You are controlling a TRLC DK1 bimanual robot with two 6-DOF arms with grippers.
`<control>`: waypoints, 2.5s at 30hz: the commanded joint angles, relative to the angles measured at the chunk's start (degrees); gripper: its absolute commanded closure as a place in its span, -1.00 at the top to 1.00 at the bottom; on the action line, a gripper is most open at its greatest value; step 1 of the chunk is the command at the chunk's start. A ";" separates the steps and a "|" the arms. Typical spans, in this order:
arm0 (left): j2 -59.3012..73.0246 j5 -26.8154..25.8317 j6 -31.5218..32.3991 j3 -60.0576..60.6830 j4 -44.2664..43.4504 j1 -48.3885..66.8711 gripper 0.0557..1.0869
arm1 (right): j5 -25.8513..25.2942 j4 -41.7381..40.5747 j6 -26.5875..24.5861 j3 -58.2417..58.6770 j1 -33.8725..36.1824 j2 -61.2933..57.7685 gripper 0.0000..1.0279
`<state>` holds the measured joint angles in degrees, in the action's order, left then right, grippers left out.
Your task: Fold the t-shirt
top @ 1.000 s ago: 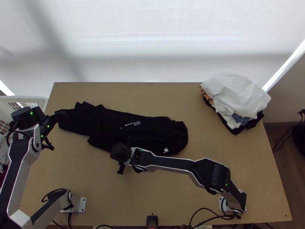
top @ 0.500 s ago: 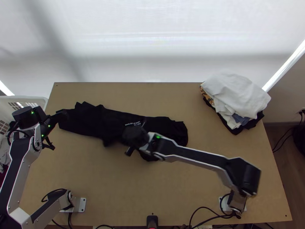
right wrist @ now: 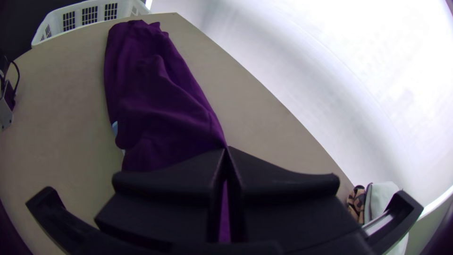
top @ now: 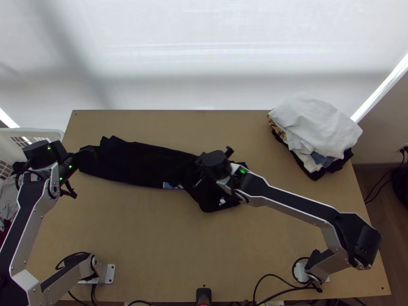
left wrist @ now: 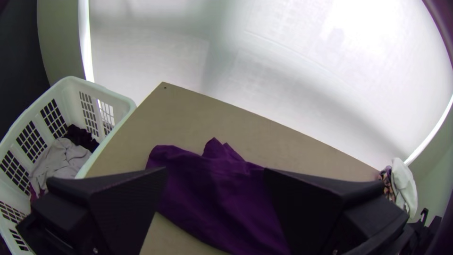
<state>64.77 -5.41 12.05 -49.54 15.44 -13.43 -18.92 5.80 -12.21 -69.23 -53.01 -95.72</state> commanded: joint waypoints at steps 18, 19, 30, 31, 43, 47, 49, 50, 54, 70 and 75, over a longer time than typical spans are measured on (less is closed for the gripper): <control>22.50 -2.15 -1.24 -16.38 2.49 0.95 0.90 | -0.77 -1.14 0.43 9.20 7.40 10.91 -0.94; 23.73 -2.24 -1.95 -17.61 3.37 0.25 0.90 | -0.77 -1.50 0.43 9.55 7.66 11.26 -0.94; 35.86 -19.82 -10.12 -27.19 13.03 -11.09 0.90 | -0.77 -3.25 0.78 12.72 9.16 12.75 -0.94; 37.00 -21.31 -10.12 -27.89 13.12 -12.15 0.90 | -0.77 -3.25 0.78 12.89 9.16 12.84 -0.94; 45.79 -26.32 -10.38 -35.36 15.58 -13.38 0.90 | -0.77 -3.34 0.96 14.74 9.24 13.54 -0.94; 47.20 -26.32 -10.38 -36.77 15.58 -11.88 0.89 | -0.77 -6.77 0.96 16.23 9.24 13.81 -0.94; 48.17 -26.32 -9.86 -37.65 15.58 -11.18 0.79 | -0.77 -7.47 0.78 16.59 9.16 13.90 -0.94; 48.87 -26.32 -9.59 -38.26 15.58 -10.91 0.77 | -0.77 -7.47 0.78 16.59 9.07 13.90 -0.94; 51.51 -26.23 -9.51 -40.72 17.25 -10.04 0.53 | -0.77 -7.47 0.78 16.59 9.07 13.81 -0.94; 55.37 -24.56 -7.48 -43.45 16.64 -9.60 0.00 | -0.77 -7.56 0.78 15.97 9.16 12.58 -0.94; 55.46 -24.65 -6.78 -43.54 17.08 -9.07 -0.09 | -0.77 -7.56 0.52 15.79 9.16 12.31 -0.94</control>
<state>119.00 -29.89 4.10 -91.83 31.73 -23.16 -18.87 -0.86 -12.19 -53.91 -44.45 -83.66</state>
